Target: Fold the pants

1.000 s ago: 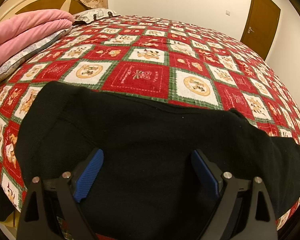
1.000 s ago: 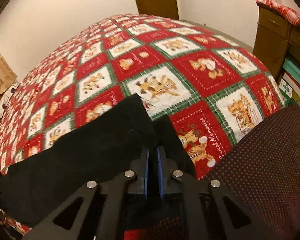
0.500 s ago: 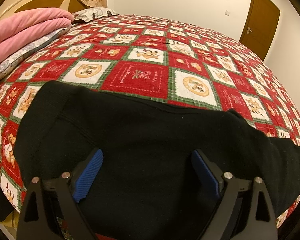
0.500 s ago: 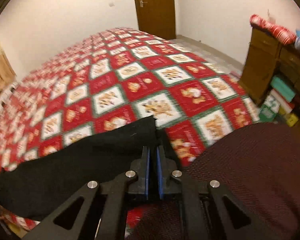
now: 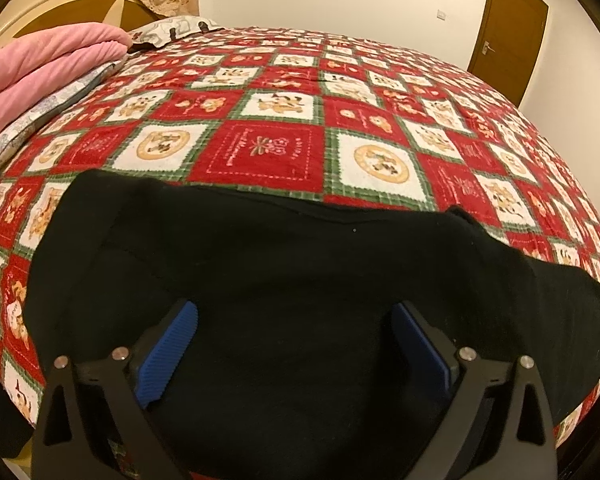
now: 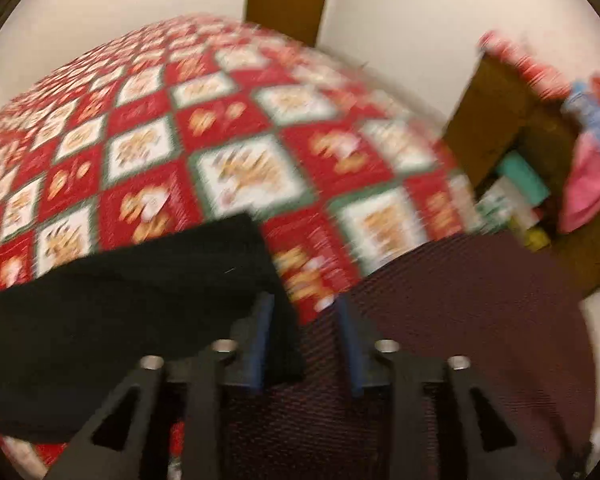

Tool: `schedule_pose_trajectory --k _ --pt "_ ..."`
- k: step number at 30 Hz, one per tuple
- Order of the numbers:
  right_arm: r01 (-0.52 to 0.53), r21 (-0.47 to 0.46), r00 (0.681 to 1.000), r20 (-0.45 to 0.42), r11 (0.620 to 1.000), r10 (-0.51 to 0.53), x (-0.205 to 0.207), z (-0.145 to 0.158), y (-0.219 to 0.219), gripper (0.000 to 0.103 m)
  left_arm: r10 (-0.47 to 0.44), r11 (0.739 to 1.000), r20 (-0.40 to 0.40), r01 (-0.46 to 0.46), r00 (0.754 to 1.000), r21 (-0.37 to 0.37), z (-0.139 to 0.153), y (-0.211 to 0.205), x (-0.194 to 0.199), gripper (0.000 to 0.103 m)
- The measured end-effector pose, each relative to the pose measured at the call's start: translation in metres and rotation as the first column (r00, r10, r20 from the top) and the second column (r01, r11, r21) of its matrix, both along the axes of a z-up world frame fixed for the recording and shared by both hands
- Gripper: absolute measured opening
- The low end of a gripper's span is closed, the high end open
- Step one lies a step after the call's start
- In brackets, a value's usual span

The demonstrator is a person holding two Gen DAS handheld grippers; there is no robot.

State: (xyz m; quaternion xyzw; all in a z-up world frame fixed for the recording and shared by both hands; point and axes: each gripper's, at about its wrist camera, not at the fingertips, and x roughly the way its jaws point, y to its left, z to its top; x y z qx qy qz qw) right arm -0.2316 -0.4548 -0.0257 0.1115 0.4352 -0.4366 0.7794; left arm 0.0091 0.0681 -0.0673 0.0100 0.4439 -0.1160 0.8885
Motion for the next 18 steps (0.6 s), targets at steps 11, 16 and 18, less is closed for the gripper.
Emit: schedule_pose_trajectory --k 11,16,18 --pt "-0.531 0.111 0.829 0.274 0.840 0.487 0.069 -0.007 0.167 0.044 -0.005 0.999 0.022 0.006 1.000 -0.035 0.010 -0.006 -0.012 0.101" --pt "-0.529 0.202 0.849 0.154 0.824 0.506 0.061 -0.064 0.203 0.044 -0.037 0.999 0.043 0.036 0.998 0.036 0.006 -0.013 -0.016 0.101" --pt "-0.532 0.221 0.846 0.187 0.818 0.499 0.039 -0.069 0.201 0.044 -0.025 0.999 0.019 0.025 0.999 0.022 0.000 -0.006 -0.014 0.101"
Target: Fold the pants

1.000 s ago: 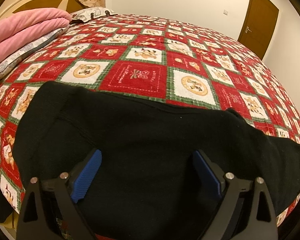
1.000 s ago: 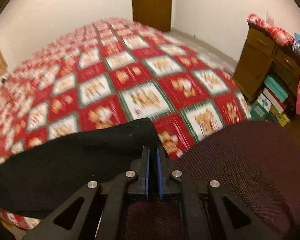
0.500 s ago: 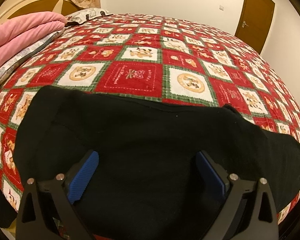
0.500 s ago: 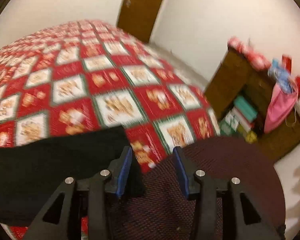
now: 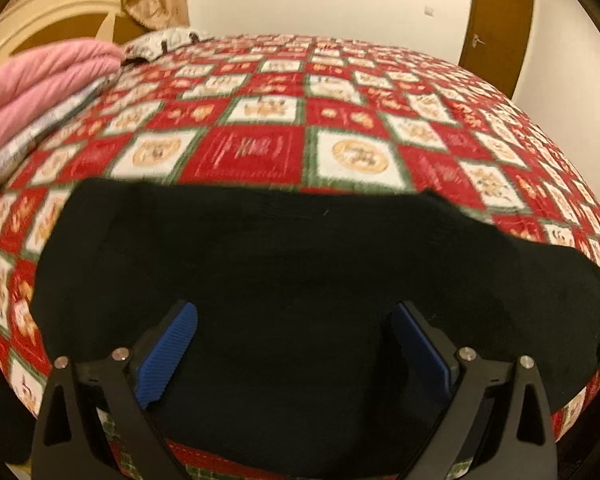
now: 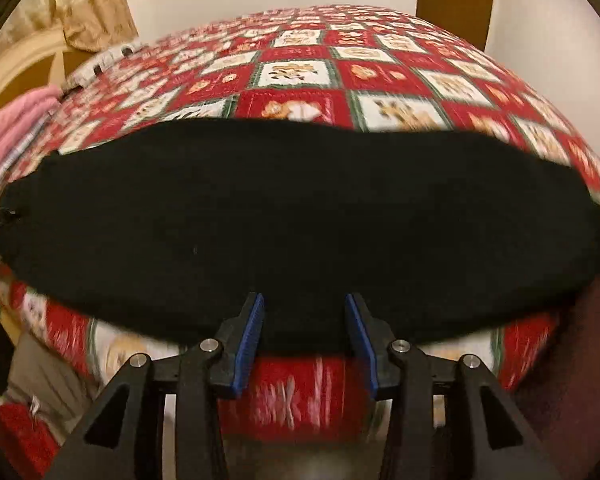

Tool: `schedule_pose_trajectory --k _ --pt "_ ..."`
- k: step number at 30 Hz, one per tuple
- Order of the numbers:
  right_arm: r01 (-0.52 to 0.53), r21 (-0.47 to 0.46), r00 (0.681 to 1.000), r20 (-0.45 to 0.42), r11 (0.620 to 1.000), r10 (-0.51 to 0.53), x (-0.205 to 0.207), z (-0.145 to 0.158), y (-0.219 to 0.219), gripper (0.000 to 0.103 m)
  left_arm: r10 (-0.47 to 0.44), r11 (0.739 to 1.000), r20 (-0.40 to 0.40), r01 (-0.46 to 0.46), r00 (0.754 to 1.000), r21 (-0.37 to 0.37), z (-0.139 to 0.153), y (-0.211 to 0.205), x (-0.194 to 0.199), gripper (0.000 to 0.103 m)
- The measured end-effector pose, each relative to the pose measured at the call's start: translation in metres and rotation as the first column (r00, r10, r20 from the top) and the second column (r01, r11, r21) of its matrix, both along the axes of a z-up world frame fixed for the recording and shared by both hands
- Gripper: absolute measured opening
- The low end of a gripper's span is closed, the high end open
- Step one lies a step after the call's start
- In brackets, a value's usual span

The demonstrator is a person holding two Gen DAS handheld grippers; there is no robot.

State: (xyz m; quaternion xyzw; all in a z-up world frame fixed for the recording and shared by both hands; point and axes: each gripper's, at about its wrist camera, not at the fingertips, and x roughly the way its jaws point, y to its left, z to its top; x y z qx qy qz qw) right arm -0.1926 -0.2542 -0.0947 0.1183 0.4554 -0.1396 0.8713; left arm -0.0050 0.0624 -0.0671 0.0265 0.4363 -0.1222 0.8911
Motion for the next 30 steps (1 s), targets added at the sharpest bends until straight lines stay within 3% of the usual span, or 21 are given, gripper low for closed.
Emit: schedule_pose_trajectory --k 3,5,7,9,12,14,17,20,22,25,28,30 --pt "-0.010 0.029 0.995 -0.100 1.000 0.013 -0.008 -0.004 -0.003 0.045 -0.009 1.000 0.016 0.009 1.000 0.003 -0.001 0.004 -0.004 0.101" --pt "-0.006 0.023 0.997 -0.076 1.000 0.008 -0.007 0.010 -0.003 0.045 -0.011 1.000 0.028 0.010 1.000 0.028 0.001 0.001 -0.007 0.101" --pt "-0.051 0.049 0.998 0.050 0.997 0.049 0.002 0.040 0.002 0.045 -0.022 0.999 0.053 0.021 0.998 0.025 0.009 -0.001 -0.010 0.101" --pt "-0.148 0.123 0.977 0.171 0.981 0.125 0.024 0.064 0.012 0.045 -0.056 0.998 0.079 0.057 0.995 -0.008 0.018 -0.008 -0.016 0.101" --pt "-0.314 0.229 0.923 0.300 0.921 0.240 0.082 0.083 0.039 0.045 -0.112 0.991 0.052 0.116 0.992 -0.065 0.018 -0.023 -0.021 0.101" --pt "-0.388 0.272 0.898 0.329 0.881 0.294 0.119 0.081 0.058 0.045 -0.145 0.986 0.037 0.147 0.989 -0.073 0.013 -0.031 -0.026 0.101" --pt "-0.483 0.313 0.865 0.313 0.818 0.392 0.185 0.065 0.104 0.045 -0.168 0.985 0.009 0.169 0.986 -0.042 -0.002 -0.040 -0.033 0.100" --pt "-0.524 0.296 0.849 0.262 0.799 0.460 0.229 0.047 0.148 0.045 -0.187 0.982 0.068 0.184 0.980 0.047 -0.009 -0.044 -0.045 0.101" --pt "-0.539 0.308 0.841 0.240 0.784 0.485 0.251 0.037 0.162 0.045 -0.182 0.983 0.076 0.179 0.980 0.048 -0.011 -0.042 -0.049 0.103" --pt "-0.565 0.356 0.825 0.231 0.744 0.516 0.260 0.027 0.180 0.045 -0.186 0.982 0.080 0.183 0.979 0.040 -0.011 -0.039 -0.050 0.103" --pt "-0.599 0.310 0.801 0.220 0.739 0.557 0.254 0.034 0.192 0.045 -0.198 0.980 0.084 0.195 0.977 0.035 -0.012 -0.038 -0.050 0.103" --pt "-0.607 0.332 0.794 0.233 0.722 0.561 0.251 0.039 0.191 0.045 -0.203 0.979 0.088 0.201 0.975 0.036 -0.012 -0.038 -0.051 0.103"
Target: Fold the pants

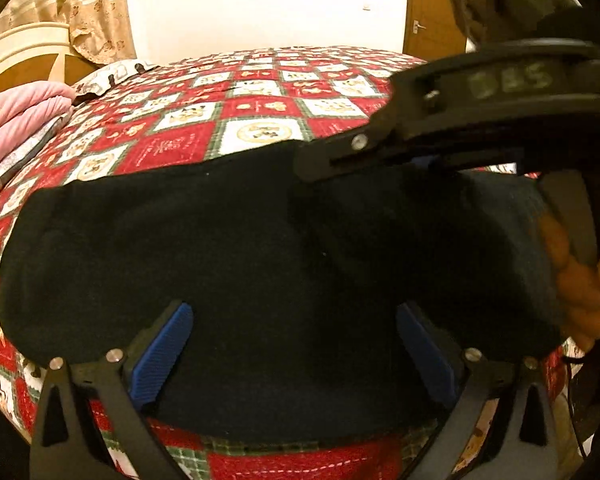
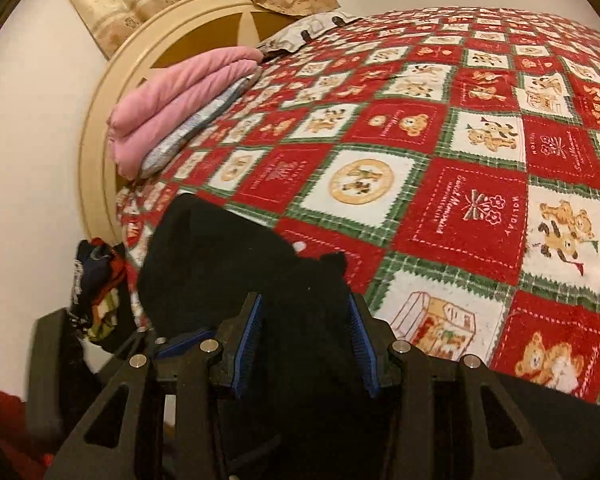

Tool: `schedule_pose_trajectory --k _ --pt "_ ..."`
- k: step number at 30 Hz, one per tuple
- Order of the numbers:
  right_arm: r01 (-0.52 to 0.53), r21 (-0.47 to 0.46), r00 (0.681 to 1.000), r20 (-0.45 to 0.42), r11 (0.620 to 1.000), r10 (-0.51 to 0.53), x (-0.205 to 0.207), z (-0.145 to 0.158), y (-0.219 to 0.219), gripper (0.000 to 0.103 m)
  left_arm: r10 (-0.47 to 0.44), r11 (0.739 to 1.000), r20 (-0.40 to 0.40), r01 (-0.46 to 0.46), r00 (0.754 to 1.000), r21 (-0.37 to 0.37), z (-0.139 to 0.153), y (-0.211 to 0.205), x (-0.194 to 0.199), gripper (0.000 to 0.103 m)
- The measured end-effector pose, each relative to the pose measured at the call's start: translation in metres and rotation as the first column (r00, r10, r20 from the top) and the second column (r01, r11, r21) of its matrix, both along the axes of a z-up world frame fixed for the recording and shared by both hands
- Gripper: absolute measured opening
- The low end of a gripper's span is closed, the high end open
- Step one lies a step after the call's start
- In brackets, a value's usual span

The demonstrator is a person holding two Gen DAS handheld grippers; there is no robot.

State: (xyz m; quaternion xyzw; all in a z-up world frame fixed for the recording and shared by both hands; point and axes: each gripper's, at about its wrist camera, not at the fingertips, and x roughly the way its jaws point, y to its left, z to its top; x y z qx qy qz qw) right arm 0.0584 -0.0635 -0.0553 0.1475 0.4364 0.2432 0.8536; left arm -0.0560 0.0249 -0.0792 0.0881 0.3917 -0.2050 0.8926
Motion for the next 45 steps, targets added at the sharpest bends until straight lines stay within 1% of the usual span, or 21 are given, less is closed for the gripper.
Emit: schedule_pose_trajectory --k 2,4,6,7,8,9,10,14,17,20,21,23,25,27,30,32,35,39,41,43,45 --pt "-0.015 0.021 1.000 -0.021 1.000 0.015 0.003 -0.001 -0.001 0.045 0.000 1.000 0.005 0.000 1.000 -0.002 0.000 0.000 -0.002 0.103" --pt "-0.035 0.018 0.998 -0.055 0.999 0.036 0.010 -0.006 0.002 0.045 0.001 1.000 0.005 -0.001 1.000 -0.004 0.000 0.000 -0.003 0.103" --pt "-0.082 0.023 0.988 -0.130 0.996 0.085 0.020 -0.017 0.007 0.049 -0.001 1.000 0.003 0.001 1.000 -0.005 0.000 0.000 -0.002 0.103" --pt "-0.097 0.034 0.985 -0.143 0.995 0.100 0.022 -0.018 0.008 0.053 -0.004 1.000 0.001 0.004 1.000 -0.004 0.000 0.000 -0.003 0.103" --pt "-0.115 0.049 0.981 -0.149 0.992 0.121 0.023 -0.016 0.009 0.055 -0.007 1.000 -0.001 0.007 1.000 -0.004 0.000 0.000 -0.002 0.103" --pt "-0.142 0.080 0.973 -0.170 0.987 0.154 0.025 -0.014 0.008 0.056 -0.010 1.000 -0.002 0.010 1.000 -0.004 0.000 0.000 -0.003 0.103" --pt "-0.146 0.091 0.970 -0.181 0.985 0.161 0.025 -0.012 0.007 0.056 -0.011 1.000 -0.005 0.011 1.000 -0.004 0.000 0.000 -0.003 0.103" --pt "-0.155 0.065 0.975 -0.153 0.986 0.164 0.011 0.004 -0.001 0.056 -0.013 1.000 -0.012 0.013 1.000 -0.003 0.001 -0.001 -0.002 0.103" --pt "-0.167 0.051 0.974 -0.149 0.985 0.173 -0.002 0.008 -0.006 0.056 -0.014 1.000 -0.012 0.014 1.000 -0.003 0.000 -0.001 -0.002 0.103" --pt "-0.191 0.088 0.965 -0.166 0.978 0.204 -0.002 0.004 -0.004 0.056 -0.009 1.000 -0.013 0.009 1.000 -0.001 0.000 -0.001 -0.002 0.103" --pt "-0.193 0.084 0.965 -0.166 0.978 0.205 0.000 0.003 -0.002 0.056 -0.008 1.000 -0.013 0.008 1.000 -0.002 0.000 -0.001 -0.002 0.103" --pt "-0.163 0.019 0.978 -0.131 0.986 0.164 0.008 0.003 -0.001 0.056 -0.007 1.000 -0.015 0.007 1.000 -0.002 0.000 0.000 -0.001 0.103" --pt "-0.124 -0.003 0.987 -0.103 0.992 0.123 0.016 0.004 -0.005 0.056 -0.008 1.000 -0.017 0.008 1.000 -0.001 0.000 0.000 -0.001 0.103" --pt "-0.108 0.012 0.989 -0.105 0.994 0.109 0.023 0.000 -0.009 0.056 -0.010 1.000 -0.017 0.010 1.000 0.000 0.000 0.001 -0.002 0.103" --pt "-0.128 0.051 0.980 -0.147 0.990 0.135 0.025 -0.007 -0.007 0.056 -0.009 1.000 -0.020 0.009 1.000 0.000 0.000 0.001 -0.001 0.103" --pt "-0.157 0.048 0.976 -0.143 0.986 0.162 0.016 -0.004 -0.002 0.056 -0.009 1.000 -0.020 0.009 1.000 -0.001 0.000 0.001 -0.001 0.103" --pt "-0.157 0.030 0.979 -0.124 0.987 0.159 0.004 0.003 0.001 0.056 -0.008 1.000 -0.020 0.008 1.000 0.000 0.000 0.000 -0.001 0.103" --pt "-0.171 0.056 0.978 -0.115 0.984 0.176 -0.008 0.008 0.000 0.056 -0.008 1.000 -0.021 0.008 1.000 -0.001 -0.001 0.000 -0.001 0.103" --pt "-0.192 0.071 0.972 -0.127 0.979 0.200 -0.009 0.004 0.003 0.056 -0.008 1.000 -0.021 0.008 1.000 -0.001 -0.001 0.000 -0.001 0.103" --pt "-0.173 0.061 0.973 -0.146 0.983 0.180 -0.004 -0.003 0.003 0.056 -0.006 1.000 -0.020 0.006 1.000 -0.002 -0.001 0.000 -0.001 0.103" --pt "-0.128 0.056 0.983 -0.125 0.990 0.134 0.003 -0.002 -0.001 0.056 -0.008 1.000 -0.020 0.008 1.000 -0.002 -0.001 0.001 -0.001 0.103"
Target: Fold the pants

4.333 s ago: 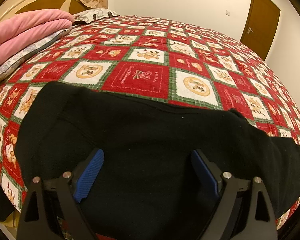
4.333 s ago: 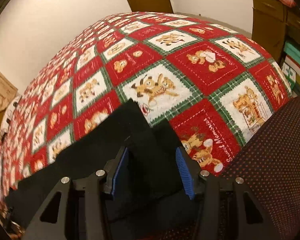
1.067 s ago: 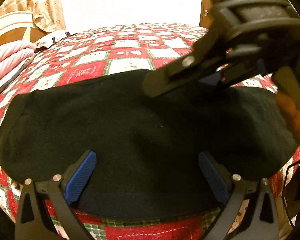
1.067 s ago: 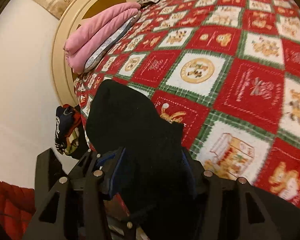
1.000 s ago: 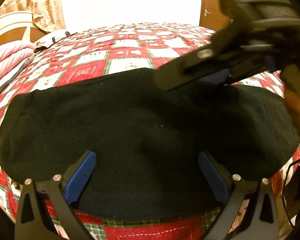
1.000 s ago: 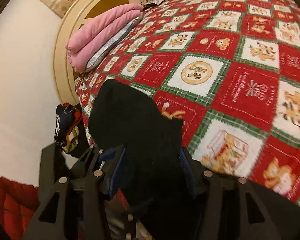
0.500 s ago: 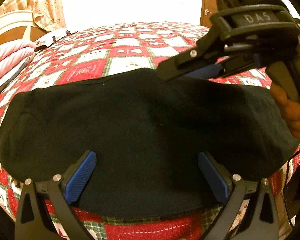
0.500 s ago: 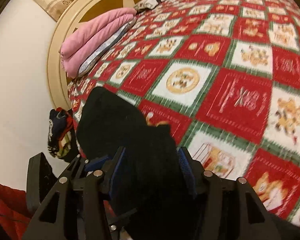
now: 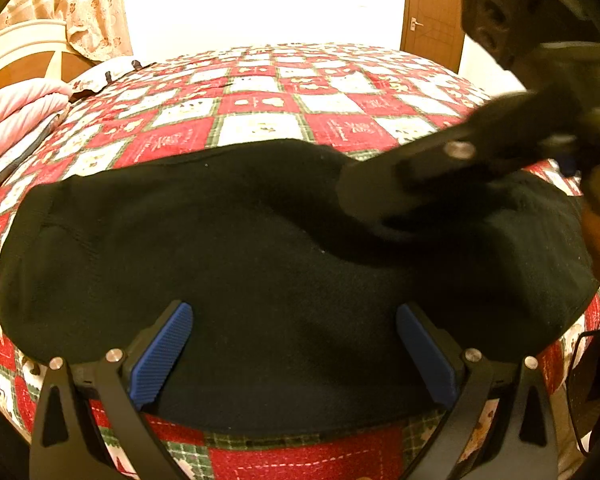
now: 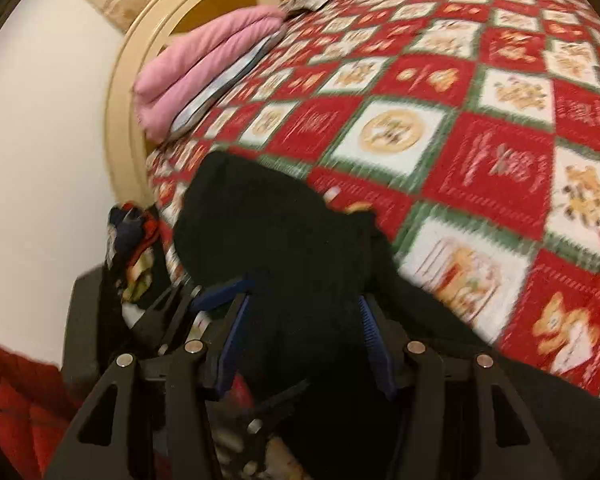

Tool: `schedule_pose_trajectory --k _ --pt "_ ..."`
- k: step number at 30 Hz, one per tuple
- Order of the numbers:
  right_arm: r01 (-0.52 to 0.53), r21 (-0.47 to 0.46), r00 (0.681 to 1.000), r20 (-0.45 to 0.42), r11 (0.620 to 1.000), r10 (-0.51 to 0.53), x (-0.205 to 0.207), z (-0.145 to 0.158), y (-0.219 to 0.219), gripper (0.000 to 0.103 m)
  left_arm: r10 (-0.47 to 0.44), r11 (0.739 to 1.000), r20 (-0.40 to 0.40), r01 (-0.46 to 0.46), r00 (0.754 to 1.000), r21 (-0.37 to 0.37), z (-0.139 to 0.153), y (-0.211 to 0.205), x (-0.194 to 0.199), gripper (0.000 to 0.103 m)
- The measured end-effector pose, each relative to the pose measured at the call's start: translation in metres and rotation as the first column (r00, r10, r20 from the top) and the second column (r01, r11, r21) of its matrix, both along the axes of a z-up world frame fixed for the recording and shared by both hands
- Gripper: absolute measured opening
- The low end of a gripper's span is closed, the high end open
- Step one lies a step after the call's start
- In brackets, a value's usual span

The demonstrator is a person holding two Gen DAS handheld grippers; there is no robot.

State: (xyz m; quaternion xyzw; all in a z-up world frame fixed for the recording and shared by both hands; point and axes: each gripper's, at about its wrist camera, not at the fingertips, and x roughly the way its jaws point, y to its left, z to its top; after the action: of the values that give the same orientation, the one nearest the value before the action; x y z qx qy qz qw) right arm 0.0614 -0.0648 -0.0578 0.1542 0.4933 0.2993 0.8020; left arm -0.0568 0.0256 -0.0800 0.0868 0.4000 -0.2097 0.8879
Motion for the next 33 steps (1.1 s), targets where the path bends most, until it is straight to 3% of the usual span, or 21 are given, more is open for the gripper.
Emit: schedule_pose_trajectory --k 6,10,20,25,29,30,33 --pt "-0.037 0.026 0.998 -0.049 0.999 0.038 0.010 -0.007 0.001 0.056 -0.004 1.000 -0.003 0.004 1.000 -0.001 0.000 -0.001 0.000 0.103" --pt "-0.066 0.120 0.995 -0.070 0.991 0.075 0.012 -0.011 0.006 0.058 -0.003 1.000 -0.003 0.003 1.000 -0.002 0.000 -0.001 0.000 0.103" --pt "0.126 0.390 0.987 -0.144 0.912 -0.074 0.054 -0.032 -0.022 0.058 -0.005 1.000 0.002 0.005 1.000 -0.003 0.000 0.000 -0.001 0.103" --pt "0.198 0.397 0.976 -0.161 0.896 -0.144 0.070 -0.031 -0.047 0.058 0.000 1.000 0.001 0.000 1.000 0.001 0.000 0.000 -0.001 0.103" --pt "0.333 0.392 0.943 -0.160 0.858 -0.293 0.084 -0.010 -0.102 0.058 -0.001 1.000 -0.002 0.001 1.000 0.007 0.000 0.000 0.000 0.103" --pt "0.322 0.399 0.947 -0.119 0.859 -0.300 0.076 0.004 -0.107 0.058 -0.001 1.000 -0.004 0.002 1.000 0.008 0.000 0.000 0.000 0.103" --pt "0.264 0.308 0.962 -0.017 0.914 -0.273 0.047 0.026 -0.089 0.058 0.003 1.000 -0.004 -0.003 1.000 0.010 0.001 -0.001 0.000 0.103"
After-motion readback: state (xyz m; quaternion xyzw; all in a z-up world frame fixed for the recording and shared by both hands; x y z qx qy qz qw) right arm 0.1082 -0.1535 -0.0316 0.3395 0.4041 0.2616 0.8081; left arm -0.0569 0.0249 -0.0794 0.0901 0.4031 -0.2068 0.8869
